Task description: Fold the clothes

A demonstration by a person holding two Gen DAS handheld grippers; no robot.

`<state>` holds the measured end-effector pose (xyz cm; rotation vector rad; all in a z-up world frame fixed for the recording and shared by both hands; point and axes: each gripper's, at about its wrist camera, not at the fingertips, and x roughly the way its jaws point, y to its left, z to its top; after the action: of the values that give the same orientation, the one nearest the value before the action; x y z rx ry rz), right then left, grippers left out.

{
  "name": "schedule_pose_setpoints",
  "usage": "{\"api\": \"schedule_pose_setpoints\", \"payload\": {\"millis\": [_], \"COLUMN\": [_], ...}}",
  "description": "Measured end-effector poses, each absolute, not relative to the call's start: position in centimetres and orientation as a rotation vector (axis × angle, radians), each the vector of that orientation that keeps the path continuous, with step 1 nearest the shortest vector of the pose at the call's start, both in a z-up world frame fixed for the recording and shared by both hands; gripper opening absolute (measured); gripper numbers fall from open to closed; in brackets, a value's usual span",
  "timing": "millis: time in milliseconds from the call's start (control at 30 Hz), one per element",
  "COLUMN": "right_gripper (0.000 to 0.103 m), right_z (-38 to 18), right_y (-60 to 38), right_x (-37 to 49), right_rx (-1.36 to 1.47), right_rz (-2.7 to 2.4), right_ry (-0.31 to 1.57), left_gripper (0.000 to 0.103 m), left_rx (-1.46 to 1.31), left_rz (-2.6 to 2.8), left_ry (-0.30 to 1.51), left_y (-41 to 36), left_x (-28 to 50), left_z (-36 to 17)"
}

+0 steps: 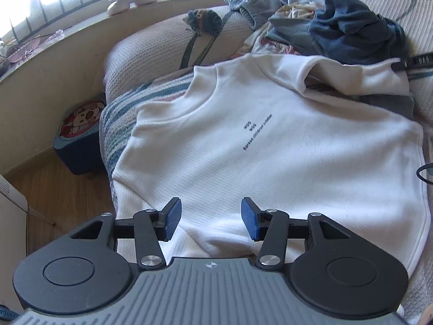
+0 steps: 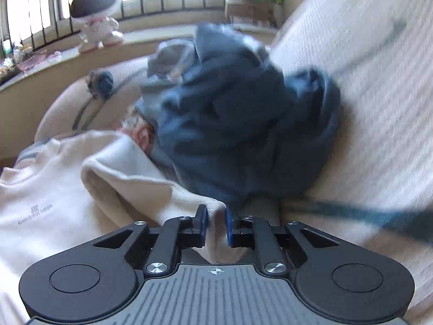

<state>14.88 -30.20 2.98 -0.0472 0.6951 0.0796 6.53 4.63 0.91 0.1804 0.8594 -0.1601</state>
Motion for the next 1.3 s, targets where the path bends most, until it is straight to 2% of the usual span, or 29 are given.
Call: {"api": "schedule_pose_setpoints", "payload": {"millis": [233, 333, 400, 467, 500, 533, 800, 1000, 1067, 1100, 1200, 1300], "right_gripper": [0.013, 0.014, 0.019, 0.033, 0.049, 0.059, 0.059, 0.057, 0.050, 0.042, 0.032, 0.032], "right_z": [12.7, 14.0, 13.3, 12.3, 11.7, 11.3, 6.7, 2.8, 1.6, 0.9, -1.3, -3.2], "right_y": [-23.0, -17.8, -14.5, -12.3, -11.6, -11.3, -15.2, -18.4, -17.9, -17.5, -15.9, -13.7], "right_x": [14.2, 13.2, 12.5, 11.8, 11.3, 10.9, 12.6, 14.9, 15.8, 16.3, 17.6, 18.0], "right_rx": [-0.081, -0.096, -0.063, -0.032, -0.030, -0.033, -0.157, -0.185, -0.227, -0.256, -0.375, -0.545], "right_rz": [0.399, 0.682, 0.865, 0.958, 0.971, 0.969, 0.681, 0.493, 0.477, 0.470, 0.448, 0.438], "right_ry": [0.335, 0.290, 0.317, 0.350, 0.365, 0.376, 0.583, 0.700, 0.714, 0.720, 0.740, 0.706], "left_gripper": [0.051, 0.051, 0.052, 0.053, 0.054, 0.054, 0.059, 0.066, 0.068, 0.068, 0.069, 0.068], "left_rx": [0.145, 0.131, 0.121, 0.112, 0.114, 0.117, 0.091, 0.213, 0.254, 0.275, 0.336, 0.396], "left_rz": [-0.128, -0.113, -0.103, -0.093, -0.089, -0.086, -0.126, -0.179, -0.197, -0.206, -0.232, -0.257], "left_ry": [0.848, 0.845, 0.843, 0.841, 0.843, 0.843, 0.829, 0.826, 0.824, 0.823, 0.820, 0.818], "left_y": [5.8, 6.3, 6.6, 7.0, 7.2, 7.4, 7.9, 4.1, 2.8, 2.2, 0.3, -1.6], "left_x": [5.9, 5.5, 5.3, 5.0, 4.9, 4.7, 5.3, 6.2, 6.5, 6.6, 7.1, 7.5], "left_z": [1.7, 1.9, 2.1, 2.3, 2.2, 2.2, 2.2, 0.7, 0.2, 0.0, -0.8, -1.5]}}
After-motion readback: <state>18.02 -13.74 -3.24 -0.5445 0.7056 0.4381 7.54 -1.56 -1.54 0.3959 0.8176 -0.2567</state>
